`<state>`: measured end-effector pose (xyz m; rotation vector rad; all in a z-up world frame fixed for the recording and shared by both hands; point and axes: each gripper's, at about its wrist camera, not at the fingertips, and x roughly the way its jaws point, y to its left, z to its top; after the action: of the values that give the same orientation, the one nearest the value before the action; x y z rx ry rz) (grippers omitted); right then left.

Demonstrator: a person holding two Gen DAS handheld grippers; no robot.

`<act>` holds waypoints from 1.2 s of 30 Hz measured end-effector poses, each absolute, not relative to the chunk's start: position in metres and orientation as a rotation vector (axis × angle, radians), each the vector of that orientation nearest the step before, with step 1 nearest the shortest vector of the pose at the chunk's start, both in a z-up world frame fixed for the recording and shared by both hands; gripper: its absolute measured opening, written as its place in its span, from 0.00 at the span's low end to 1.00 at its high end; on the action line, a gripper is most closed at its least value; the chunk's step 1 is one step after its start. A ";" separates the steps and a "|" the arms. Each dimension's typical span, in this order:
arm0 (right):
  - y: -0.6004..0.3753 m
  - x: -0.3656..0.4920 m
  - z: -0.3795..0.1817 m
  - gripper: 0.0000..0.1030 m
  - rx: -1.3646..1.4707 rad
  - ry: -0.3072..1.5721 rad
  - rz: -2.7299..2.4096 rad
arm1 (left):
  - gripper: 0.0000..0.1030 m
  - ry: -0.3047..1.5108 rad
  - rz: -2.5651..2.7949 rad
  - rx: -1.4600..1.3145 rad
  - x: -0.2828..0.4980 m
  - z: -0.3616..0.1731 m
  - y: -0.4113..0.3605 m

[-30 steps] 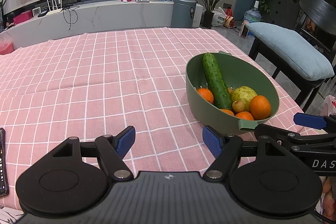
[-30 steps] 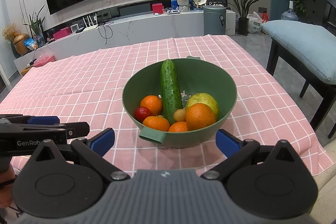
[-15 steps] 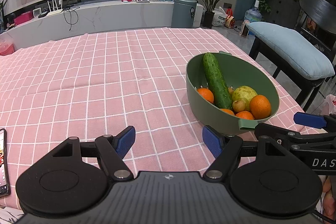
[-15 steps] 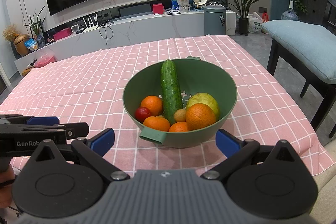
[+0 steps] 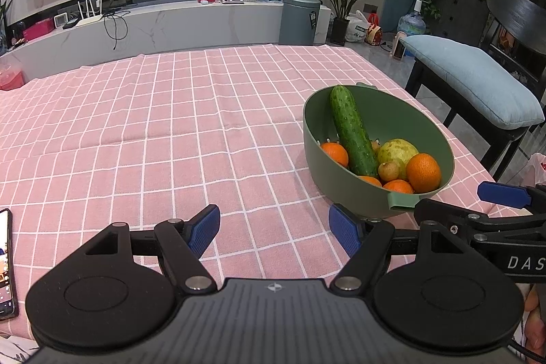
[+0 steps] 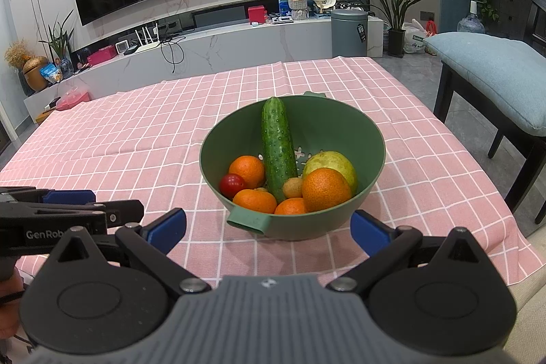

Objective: Organize fruits

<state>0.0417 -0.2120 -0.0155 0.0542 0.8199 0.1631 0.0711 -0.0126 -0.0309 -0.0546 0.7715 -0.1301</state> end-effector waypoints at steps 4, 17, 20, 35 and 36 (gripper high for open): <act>-0.212 0.042 -0.015 0.95 0.055 0.820 0.163 | 0.83 0.770 -0.130 -0.054 0.070 -0.031 -0.012; -0.212 0.042 -0.016 0.95 0.056 0.820 0.163 | 0.83 0.764 -0.127 -0.052 0.069 -0.027 -0.009; -0.211 0.042 -0.016 0.95 0.058 0.819 0.163 | 0.83 0.763 -0.127 -0.051 0.069 -0.027 -0.009; -0.209 0.042 -0.016 0.95 0.057 0.818 0.164 | 0.83 0.749 -0.118 -0.033 0.067 -0.023 -0.010; -0.208 0.042 -0.016 0.95 0.057 0.818 0.164 | 0.83 0.750 -0.117 -0.032 0.067 -0.023 -0.010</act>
<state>0.0417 -0.2085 -0.0156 0.0567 0.8181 0.1639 0.0665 -0.0104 -0.0232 -0.0323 0.7500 -0.1170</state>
